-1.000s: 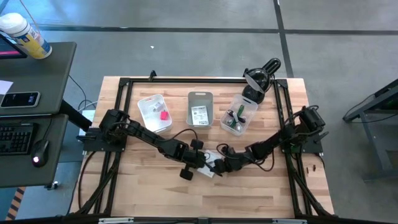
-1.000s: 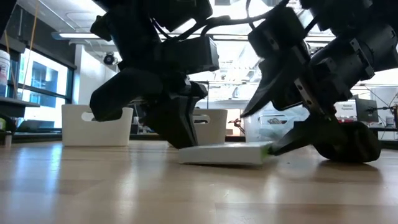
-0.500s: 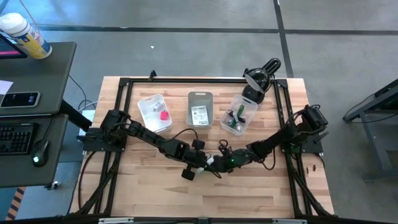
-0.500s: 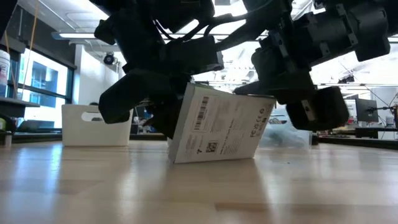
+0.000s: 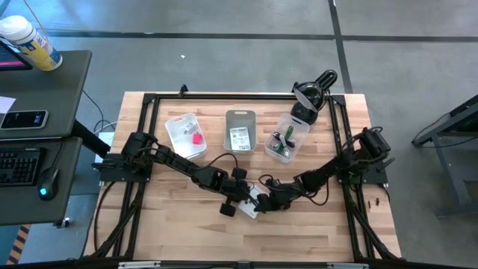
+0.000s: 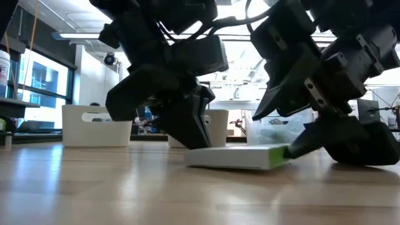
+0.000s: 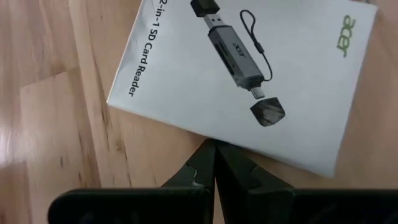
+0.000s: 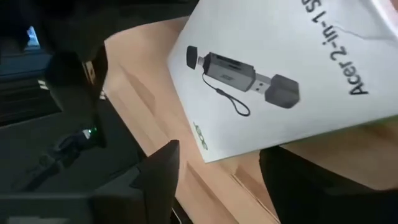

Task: Pick and place items into bin
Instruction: Put the white card reader box into the gray bin

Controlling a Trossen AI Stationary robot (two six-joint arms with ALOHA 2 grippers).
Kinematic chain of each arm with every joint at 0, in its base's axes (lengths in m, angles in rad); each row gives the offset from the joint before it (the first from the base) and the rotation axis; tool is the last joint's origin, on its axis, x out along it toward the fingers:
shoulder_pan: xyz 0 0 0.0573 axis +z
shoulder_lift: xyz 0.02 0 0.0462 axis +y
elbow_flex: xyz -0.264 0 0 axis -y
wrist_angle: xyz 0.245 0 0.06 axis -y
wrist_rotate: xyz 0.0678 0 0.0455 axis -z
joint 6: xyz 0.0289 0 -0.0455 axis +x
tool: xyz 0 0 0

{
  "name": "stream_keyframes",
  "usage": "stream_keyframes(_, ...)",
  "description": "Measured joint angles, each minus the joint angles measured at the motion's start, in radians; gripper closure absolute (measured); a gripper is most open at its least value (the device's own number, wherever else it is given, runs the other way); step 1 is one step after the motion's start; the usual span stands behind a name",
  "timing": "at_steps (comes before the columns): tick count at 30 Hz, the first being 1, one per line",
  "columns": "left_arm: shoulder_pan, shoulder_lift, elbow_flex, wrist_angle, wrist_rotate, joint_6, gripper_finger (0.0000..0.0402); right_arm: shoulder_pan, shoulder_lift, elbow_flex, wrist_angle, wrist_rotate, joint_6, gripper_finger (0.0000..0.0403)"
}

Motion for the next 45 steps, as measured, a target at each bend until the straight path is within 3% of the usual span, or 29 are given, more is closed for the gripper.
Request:
stream_keyframes(8, -0.003, 0.003, -0.002, 0.046, 0.084, -0.019, 0.0401, -0.013, -0.002, 0.001, -0.012, -0.121, -0.002, 0.0115)
stream_keyframes(12, -0.007, 0.003, -0.002, 0.058, 0.101, -0.019, 0.0401, -0.032, -0.003, 0.004, -0.045, -0.162, 0.020, 0.0094)
stream_keyframes(18, -0.005, 0.003, 0.000, 0.055, 0.078, -0.015, 0.0401, -0.035, -0.018, 0.004, -0.082, -0.159, 0.032, 0.0092)
stream_keyframes(28, 0.001, -0.035, 0.003, 0.056, 0.065, -0.002, 0.0401, -0.009, -0.150, 0.003, -0.389, -0.078, 0.052, 0.0091)
stream_keyframes(45, 0.012, -0.021, 0.003, 0.100, 0.083, -0.019, 0.0401, -0.042, -0.104, 0.061, -0.389, -0.048, 0.063, 0.0092)
